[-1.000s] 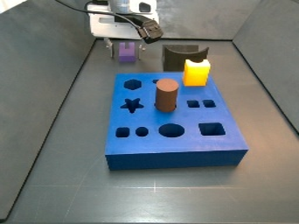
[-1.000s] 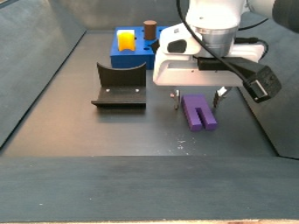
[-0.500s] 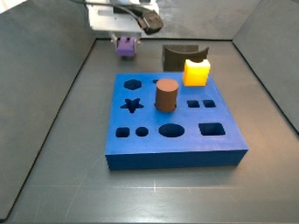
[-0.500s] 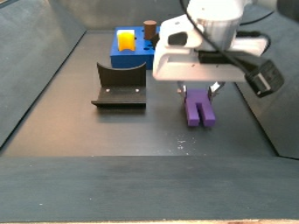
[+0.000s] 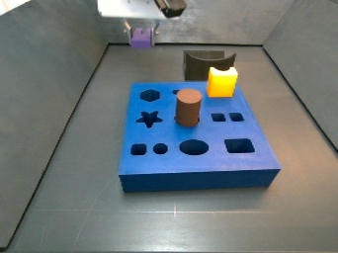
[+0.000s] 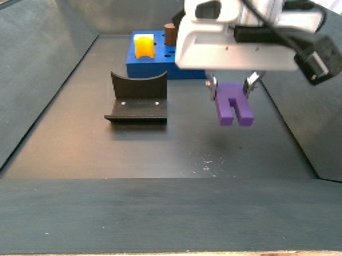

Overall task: Pick up the double-square object. Move up. Rotate the double-square object. Place the double-square object on the fixture. Regrasp the double-square object. Move to above the board. Insert the double-square object.
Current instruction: Place the double-square object on the fixture.

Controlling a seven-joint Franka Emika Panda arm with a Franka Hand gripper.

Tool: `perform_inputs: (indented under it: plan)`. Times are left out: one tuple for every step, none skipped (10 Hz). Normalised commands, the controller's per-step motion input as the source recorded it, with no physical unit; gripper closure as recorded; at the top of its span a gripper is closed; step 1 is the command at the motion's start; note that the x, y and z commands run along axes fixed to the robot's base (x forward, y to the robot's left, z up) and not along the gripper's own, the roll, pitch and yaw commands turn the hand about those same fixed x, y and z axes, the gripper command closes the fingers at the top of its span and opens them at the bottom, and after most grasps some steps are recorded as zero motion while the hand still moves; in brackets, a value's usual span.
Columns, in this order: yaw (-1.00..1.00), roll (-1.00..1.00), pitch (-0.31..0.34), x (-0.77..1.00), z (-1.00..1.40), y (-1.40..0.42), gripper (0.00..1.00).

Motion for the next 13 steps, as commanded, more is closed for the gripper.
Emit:
perform_inputs:
  plan:
    - [0.0,0.01,0.003,0.0,1.0,0.0,1.0]
    - [0.0,0.03,0.016,-0.01,1.0,0.0,1.0]
    - [-0.01,0.04,0.032,-0.02,1.0,0.0,1.0]
    - [-0.01,0.06,0.048,-0.03,1.0,0.01,1.0]
    - [-0.01,0.07,0.053,-0.03,1.0,0.01,1.0]
    - [0.0,0.09,0.062,-0.03,1.0,0.0,1.0]
    - [0.01,0.09,0.069,-0.03,0.88,0.0,1.0]
    - [0.02,0.09,0.077,-0.02,0.75,0.0,1.0]
    - [0.02,0.1,0.086,-0.02,0.61,0.0,1.0]
    - [0.02,0.11,0.098,-0.01,0.44,0.0,1.0]
    - [0.03,0.1,0.104,0.0,0.3,0.01,1.0]
    - [0.03,0.04,-0.05,1.0,0.44,-0.9,1.0]
    - [0.04,0.04,-0.023,1.0,0.38,-0.9,1.0]
